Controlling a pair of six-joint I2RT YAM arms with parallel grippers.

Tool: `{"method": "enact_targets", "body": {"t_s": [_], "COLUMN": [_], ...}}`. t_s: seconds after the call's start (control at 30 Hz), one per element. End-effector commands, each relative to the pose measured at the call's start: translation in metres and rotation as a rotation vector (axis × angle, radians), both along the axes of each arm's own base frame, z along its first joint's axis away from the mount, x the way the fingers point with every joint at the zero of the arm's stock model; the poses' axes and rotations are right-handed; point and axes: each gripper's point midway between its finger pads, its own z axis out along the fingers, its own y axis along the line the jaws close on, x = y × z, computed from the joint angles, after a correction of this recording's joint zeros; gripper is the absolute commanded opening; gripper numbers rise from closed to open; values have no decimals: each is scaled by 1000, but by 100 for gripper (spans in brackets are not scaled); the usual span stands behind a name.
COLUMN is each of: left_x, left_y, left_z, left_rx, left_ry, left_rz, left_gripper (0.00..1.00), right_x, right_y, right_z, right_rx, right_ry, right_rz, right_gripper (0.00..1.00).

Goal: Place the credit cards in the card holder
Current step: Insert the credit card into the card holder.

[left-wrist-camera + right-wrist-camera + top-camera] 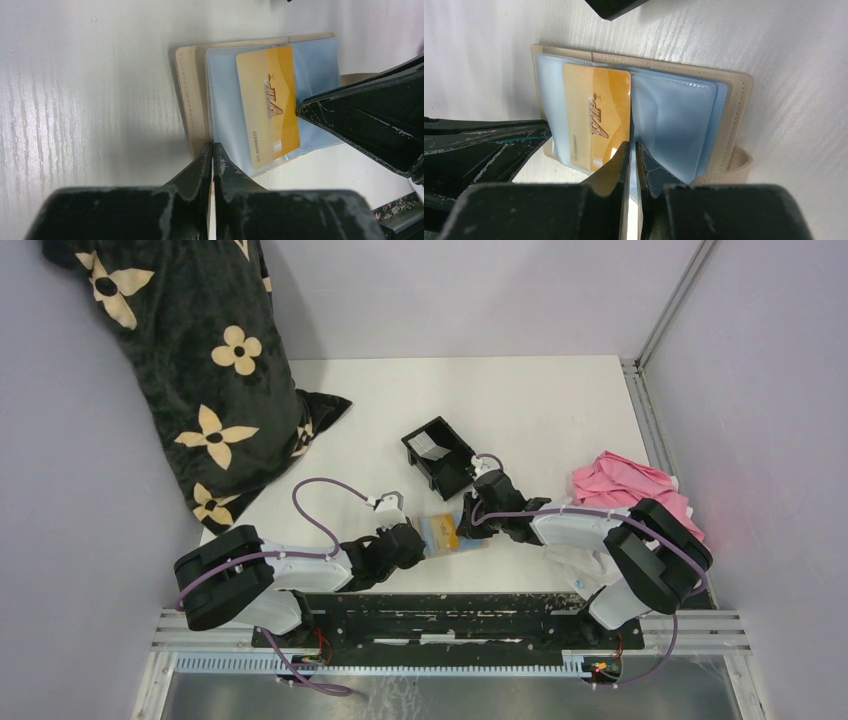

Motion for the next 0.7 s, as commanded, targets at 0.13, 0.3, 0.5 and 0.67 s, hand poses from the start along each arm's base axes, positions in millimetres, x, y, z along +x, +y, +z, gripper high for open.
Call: {"method": "enact_targets", "body": {"t_s": [0.13,0.3,0.5,0.67], "left_x": [-63,-62,-62,-61], "left_y": [42,41,40,40], "left_z": [-64,-64,-65,-65], "left_rx": [205,206,203,205], "left_ry": [262,261,262,261], "left_rz": [-109,-109,-111,-111], "left_gripper": [8,8,8,8], "right_x": [10,8,3,0], "right_y": [-2,6,16,24], "right_z": [2,-2,-2,1], "right_rx": [-23,3,17,28], "right_ry": [-26,-5,5,1], "right_rz": [-20,-4,24,38], "right_gripper": [9,7,8,8]}}
